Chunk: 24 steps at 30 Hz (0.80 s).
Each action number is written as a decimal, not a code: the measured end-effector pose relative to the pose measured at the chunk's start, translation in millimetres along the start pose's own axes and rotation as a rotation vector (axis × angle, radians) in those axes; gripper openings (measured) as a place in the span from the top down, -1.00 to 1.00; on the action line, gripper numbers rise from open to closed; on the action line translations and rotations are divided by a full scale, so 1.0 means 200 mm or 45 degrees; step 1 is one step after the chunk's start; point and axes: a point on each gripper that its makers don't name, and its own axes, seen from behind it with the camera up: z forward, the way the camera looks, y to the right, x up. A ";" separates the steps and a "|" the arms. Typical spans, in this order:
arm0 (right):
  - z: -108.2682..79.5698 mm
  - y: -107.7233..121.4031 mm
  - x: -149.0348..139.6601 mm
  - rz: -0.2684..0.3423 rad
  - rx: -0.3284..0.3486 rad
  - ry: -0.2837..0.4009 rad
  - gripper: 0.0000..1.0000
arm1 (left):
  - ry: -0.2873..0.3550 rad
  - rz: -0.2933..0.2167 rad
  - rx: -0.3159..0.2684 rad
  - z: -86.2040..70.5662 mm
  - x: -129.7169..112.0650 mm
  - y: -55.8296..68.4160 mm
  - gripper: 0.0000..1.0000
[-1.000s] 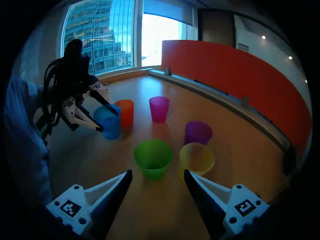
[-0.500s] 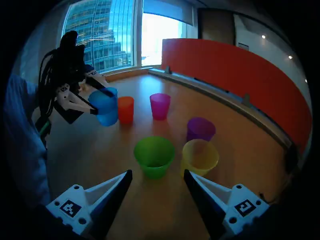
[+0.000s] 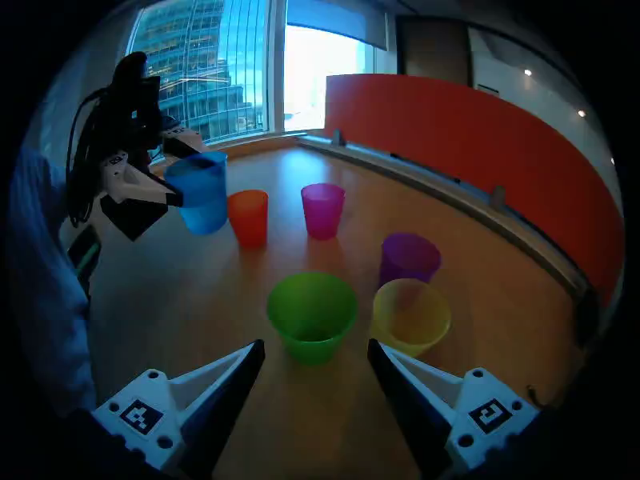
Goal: Pour water
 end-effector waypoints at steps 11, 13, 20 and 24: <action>0.09 0.00 0.01 -0.015 0.002 0.001 -1.00 | 0.040 -0.025 0.016 -0.06 0.04 -0.04 -0.73; 0.11 -0.01 0.01 -0.018 0.003 0.003 -1.00 | 0.046 -0.029 0.019 -0.07 0.04 -0.05 -0.73; 0.16 -0.01 0.02 -0.026 0.000 0.013 -1.00 | 0.065 -0.033 0.032 -0.10 0.06 -0.06 -0.72; 0.18 -0.01 0.03 -0.029 0.000 0.021 -1.00 | 0.075 -0.038 0.039 -0.11 0.08 -0.07 -0.73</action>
